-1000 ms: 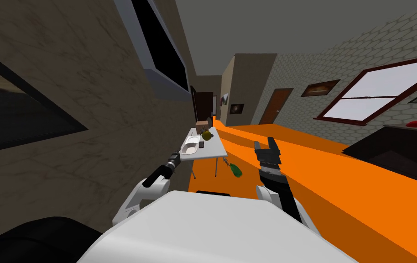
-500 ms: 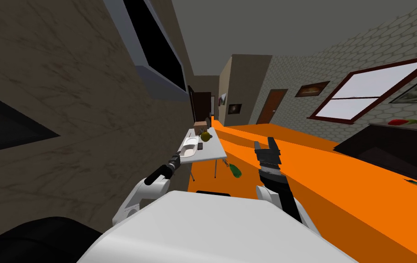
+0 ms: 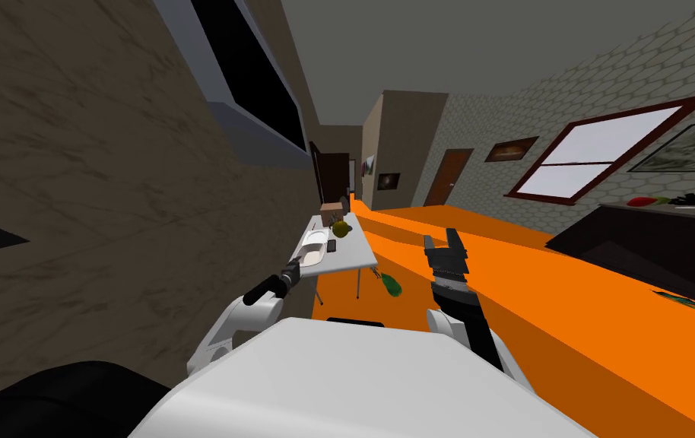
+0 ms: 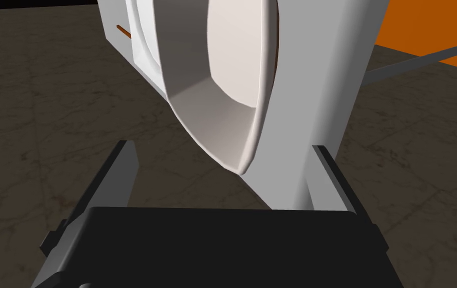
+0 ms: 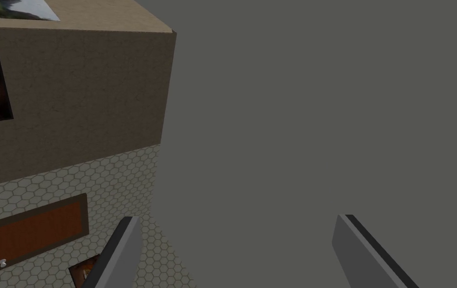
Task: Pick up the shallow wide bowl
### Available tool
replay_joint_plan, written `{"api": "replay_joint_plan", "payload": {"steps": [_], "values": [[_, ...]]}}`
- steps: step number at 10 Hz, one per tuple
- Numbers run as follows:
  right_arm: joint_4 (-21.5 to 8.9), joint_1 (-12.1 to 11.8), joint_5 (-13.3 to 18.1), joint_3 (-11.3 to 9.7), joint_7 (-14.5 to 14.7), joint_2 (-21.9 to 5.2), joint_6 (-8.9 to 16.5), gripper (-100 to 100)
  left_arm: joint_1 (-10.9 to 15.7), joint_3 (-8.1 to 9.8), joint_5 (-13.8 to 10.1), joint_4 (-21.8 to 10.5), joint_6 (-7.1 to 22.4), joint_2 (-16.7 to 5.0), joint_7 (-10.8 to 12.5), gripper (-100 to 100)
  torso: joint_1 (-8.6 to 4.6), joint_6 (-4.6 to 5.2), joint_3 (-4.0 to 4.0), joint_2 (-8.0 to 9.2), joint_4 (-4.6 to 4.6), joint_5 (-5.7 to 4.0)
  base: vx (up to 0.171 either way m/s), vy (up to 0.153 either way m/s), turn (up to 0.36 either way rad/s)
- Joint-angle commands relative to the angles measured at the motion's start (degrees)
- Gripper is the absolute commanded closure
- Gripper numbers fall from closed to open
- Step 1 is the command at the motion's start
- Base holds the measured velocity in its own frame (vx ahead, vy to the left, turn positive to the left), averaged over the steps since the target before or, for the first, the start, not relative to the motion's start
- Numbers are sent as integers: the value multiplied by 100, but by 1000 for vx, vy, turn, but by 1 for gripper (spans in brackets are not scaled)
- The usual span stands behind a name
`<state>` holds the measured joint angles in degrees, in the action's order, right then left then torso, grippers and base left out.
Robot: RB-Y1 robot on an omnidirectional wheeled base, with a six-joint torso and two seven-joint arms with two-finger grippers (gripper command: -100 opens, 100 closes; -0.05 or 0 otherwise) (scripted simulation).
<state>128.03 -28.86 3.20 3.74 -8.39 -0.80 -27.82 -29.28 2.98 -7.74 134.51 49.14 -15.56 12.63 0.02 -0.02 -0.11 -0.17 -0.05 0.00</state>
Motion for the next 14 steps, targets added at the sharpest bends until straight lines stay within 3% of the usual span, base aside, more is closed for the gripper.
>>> {"api": "replay_joint_plan", "payload": {"steps": [1, 7, 9, 10, 11, 12, 13, 14], "values": [[0, 0, 0, 0, 0, 0, 0, 0, 25, -3, -25, -11, 286, -34, 75, -100, 0, 0, 0, 0, 0, 0, 47, 9, -52], [0, 0, 0, 0, 0, 0, 0, 0, 72, -22, -98, -5, 1146, -174, 304, -100, 1, 0, -2, -3, -1, 0, 54, 14, -60], [0, 0, 0, 0, 0, 0, 0, 0, 83, -25, -114, -2, 1330, -220, 353, -100, -1, 0, 0, 0, 0, 0, 38, 11, -30], [0, 0, 0, 0, 0, 0, 0, 0, 88, -34, -94, -4, 1268, -196, 336, -100, -1, 0, 2, 4, 1, 0, 12, 5, -6], [0, 0, 0, 0, 0, 0, 0, 0, 89, -33, -96, -5, 1289, -199, 342, 0, -3, -1, 6, 11, 2, 0, 0, 0, 0], [0, 0, 0, 0, 0, 0, 0, 0, 255, 72, -165, -229, 1262, -244, 317, -100, -5, -1, 9, 15, 3, -1, -32, -11, -75], [0, 1, 0, -1, 0, 0, 0, 0, 422, 178, -234, -412, 1238, -288, 293, -100, -8, 1, 14, 25, 5, -1, -77, -32, -139], [0, 2, 0, -1, 0, 1, 0, 0, 422, 178, -234, -454, 1238, -288, 293, -100, -15, 2, 22, 39, 8, -3, -76, -31, -43]]}}
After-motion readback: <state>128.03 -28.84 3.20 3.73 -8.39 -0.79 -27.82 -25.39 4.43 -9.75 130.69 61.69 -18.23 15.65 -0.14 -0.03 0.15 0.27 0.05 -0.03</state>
